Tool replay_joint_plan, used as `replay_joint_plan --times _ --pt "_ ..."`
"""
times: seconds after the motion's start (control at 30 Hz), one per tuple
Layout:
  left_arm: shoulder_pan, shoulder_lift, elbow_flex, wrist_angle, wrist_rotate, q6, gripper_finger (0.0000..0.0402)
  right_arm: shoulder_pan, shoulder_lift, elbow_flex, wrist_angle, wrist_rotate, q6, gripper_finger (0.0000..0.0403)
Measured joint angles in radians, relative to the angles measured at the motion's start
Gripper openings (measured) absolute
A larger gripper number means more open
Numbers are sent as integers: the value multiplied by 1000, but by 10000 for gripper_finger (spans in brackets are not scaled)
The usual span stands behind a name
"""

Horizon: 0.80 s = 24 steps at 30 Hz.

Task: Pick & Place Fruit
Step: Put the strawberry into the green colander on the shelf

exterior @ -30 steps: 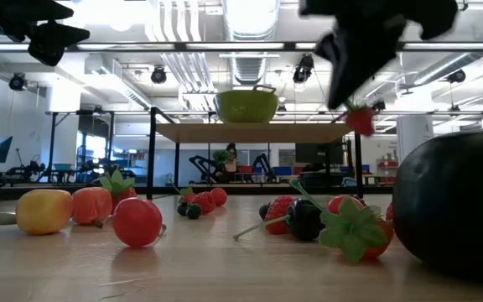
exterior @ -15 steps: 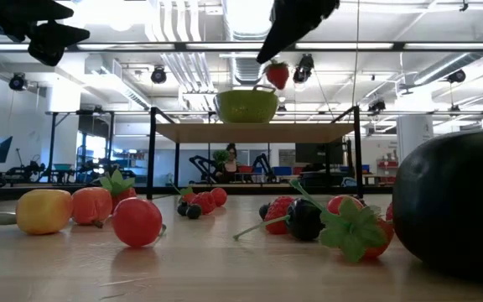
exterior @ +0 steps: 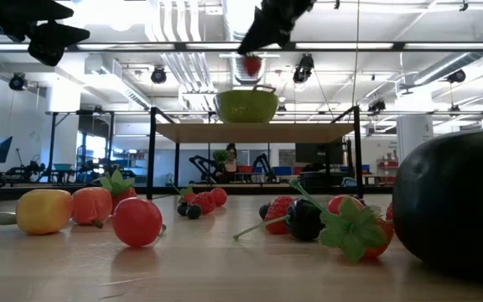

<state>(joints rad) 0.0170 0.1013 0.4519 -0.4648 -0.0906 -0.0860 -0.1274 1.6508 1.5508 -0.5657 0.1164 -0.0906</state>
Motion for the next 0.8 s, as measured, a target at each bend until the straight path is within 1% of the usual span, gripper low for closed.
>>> replay_joint_plan --times 0.07,0.23,0.33,0.4,0.57,0.73,0.8 --pt "0 0 0 0 0 0 241 -18 0 20 33 -16 -3 8" --pt "0 0 0 0 0 0 241 -55 0 35 152 -12 8 8" --pt "0 0 0 0 0 0 241 -79 0 35 201 22 9 8" --pt "0 0 0 0 0 0 241 -96 0 35 211 44 9 8" --pt "0 0 0 0 0 0 241 -141 2 32 204 60 29 8" --pt "0 0 0 0 0 0 241 -164 3 14 204 137 23 8" --pt "0 0 0 0 0 0 241 -172 3 5 205 153 16 8"
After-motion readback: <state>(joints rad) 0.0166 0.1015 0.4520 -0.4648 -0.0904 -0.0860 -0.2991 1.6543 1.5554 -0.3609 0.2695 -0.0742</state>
